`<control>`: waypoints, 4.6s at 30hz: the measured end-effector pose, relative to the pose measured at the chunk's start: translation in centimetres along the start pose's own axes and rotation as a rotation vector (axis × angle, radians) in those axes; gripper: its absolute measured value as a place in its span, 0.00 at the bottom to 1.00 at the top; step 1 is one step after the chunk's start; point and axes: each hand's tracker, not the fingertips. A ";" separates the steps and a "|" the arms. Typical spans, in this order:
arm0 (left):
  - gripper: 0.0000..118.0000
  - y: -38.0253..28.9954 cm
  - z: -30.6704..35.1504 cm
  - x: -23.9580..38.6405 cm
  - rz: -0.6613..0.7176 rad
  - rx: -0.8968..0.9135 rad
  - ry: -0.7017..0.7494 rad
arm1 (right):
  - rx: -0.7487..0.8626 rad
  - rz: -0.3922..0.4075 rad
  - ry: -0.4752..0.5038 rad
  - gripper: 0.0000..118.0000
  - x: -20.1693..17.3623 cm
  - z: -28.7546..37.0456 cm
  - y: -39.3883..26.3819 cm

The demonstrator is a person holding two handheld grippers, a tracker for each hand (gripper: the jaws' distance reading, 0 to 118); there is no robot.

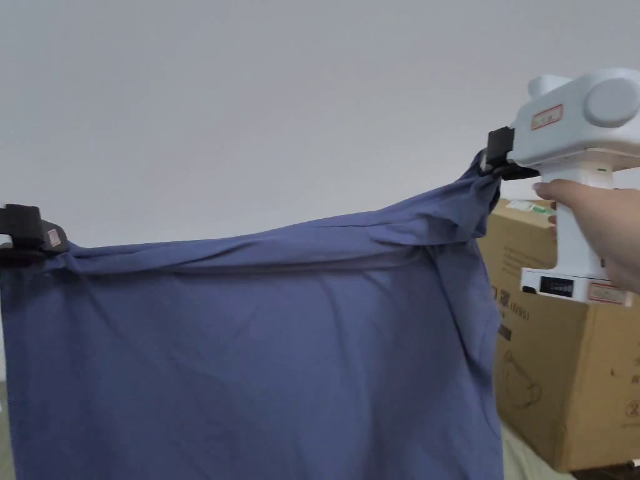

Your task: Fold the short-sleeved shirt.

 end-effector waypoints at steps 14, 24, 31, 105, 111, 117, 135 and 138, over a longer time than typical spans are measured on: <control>0.05 -4.2 -8.1 -0.2 -0.017 0.027 -0.006 | 0.018 0.131 -0.081 0.00 1.0 -7.3 -6.1; 0.05 -26.6 -10.8 -6.9 0.163 -0.589 0.039 | -0.655 -0.101 -0.001 0.00 9.3 -8.1 -34.4; 0.05 -38.2 -0.7 -8.9 0.191 -0.788 0.069 | -0.995 -0.235 0.002 0.00 11.7 5.1 -48.0; 0.02 -33.8 -18.4 -14.7 -0.071 -0.736 0.068 | -0.720 -0.050 0.002 0.77 8.3 -14.5 -42.0; 0.02 -32.7 -16.2 -13.8 -0.070 -0.707 0.065 | -0.924 -0.152 -0.138 0.93 11.0 -25.9 -44.3; 0.02 -32.9 -16.2 -14.1 -0.082 -0.728 0.092 | -0.996 -0.067 -0.032 0.03 9.4 -27.8 -45.7; 0.02 -19.7 -2.2 -8.4 -0.084 -0.408 0.090 | -0.394 -0.006 0.066 0.02 6.3 -1.9 -24.3; 0.02 -15.9 0.4 -7.1 -0.092 -0.335 0.080 | -0.331 -0.030 0.074 0.02 5.5 1.4 -19.7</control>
